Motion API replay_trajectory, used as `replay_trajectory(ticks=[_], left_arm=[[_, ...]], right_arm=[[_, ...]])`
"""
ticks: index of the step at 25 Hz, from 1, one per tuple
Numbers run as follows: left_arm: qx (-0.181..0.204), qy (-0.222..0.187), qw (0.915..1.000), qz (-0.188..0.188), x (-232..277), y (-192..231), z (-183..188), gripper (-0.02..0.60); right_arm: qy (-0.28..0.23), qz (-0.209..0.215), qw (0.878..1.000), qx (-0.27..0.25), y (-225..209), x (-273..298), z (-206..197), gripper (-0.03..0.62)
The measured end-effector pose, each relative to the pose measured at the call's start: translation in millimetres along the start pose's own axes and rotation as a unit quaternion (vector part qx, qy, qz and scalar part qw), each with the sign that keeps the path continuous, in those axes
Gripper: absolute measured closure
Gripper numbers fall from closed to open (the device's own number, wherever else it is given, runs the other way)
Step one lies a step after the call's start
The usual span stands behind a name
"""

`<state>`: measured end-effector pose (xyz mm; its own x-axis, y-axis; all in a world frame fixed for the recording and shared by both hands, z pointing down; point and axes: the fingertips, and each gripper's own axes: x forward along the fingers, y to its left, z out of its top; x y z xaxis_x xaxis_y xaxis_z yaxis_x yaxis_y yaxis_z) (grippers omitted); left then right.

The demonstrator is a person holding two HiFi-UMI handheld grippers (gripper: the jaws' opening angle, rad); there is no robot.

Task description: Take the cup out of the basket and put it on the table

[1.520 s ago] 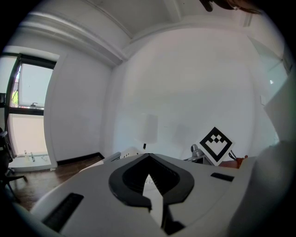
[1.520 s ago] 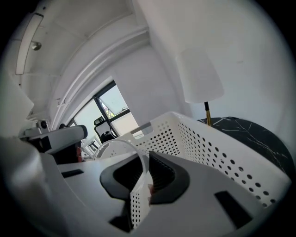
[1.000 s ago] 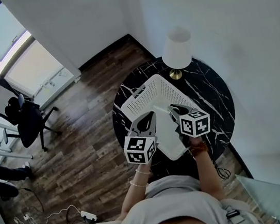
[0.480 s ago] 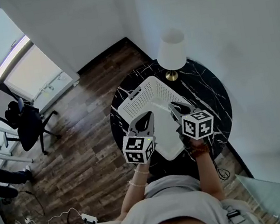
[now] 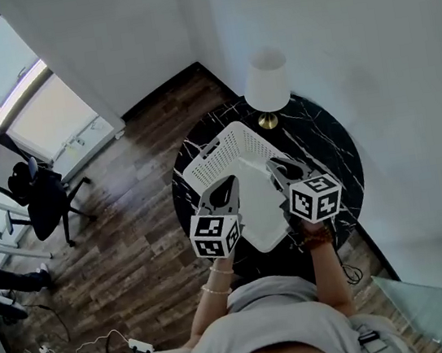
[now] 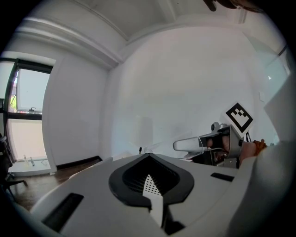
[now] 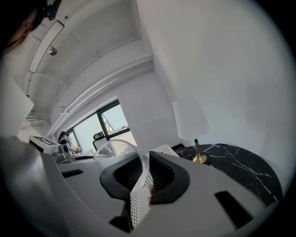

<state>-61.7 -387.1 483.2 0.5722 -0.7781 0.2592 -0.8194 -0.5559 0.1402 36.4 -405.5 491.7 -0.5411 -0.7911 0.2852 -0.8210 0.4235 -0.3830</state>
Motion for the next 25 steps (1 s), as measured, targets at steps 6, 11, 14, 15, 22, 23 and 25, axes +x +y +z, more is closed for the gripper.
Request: replay_trajectory(ticks=[6,11,14,15,22,23,25], left_arm=[[0.001,-0.004,1.0000,0.001,-1,-4,1,0.577],[0.002,-0.005,1.0000,0.000,-2,-7,3,0.577],[0.004,-0.007,1.0000,-0.003,-2,-10,6,0.577],[0.005,-0.007,1.0000,-0.004,-2,-11,6,0.577],[0.006,-0.005,0.9999,-0.007,0,-14,5,0.577],[0.006,-0.005,0.9999,-0.008,0,-13,5,0.577],[0.006,-0.005,0.9999,-0.008,0,-13,4,0.577]], right_arm=[[-0.020,0.002,1.000,-0.012,5,-10,12,0.553],[-0.030,0.003,0.999,-0.022,9,-18,19,0.553],[-0.033,0.004,0.999,-0.027,11,-21,22,0.553],[-0.034,0.003,0.999,-0.030,11,-22,22,0.553],[-0.036,0.000,0.998,-0.043,12,-26,23,0.553],[-0.037,0.001,0.998,-0.044,12,-26,23,0.553],[-0.037,0.003,0.998,-0.045,13,-25,23,0.553]])
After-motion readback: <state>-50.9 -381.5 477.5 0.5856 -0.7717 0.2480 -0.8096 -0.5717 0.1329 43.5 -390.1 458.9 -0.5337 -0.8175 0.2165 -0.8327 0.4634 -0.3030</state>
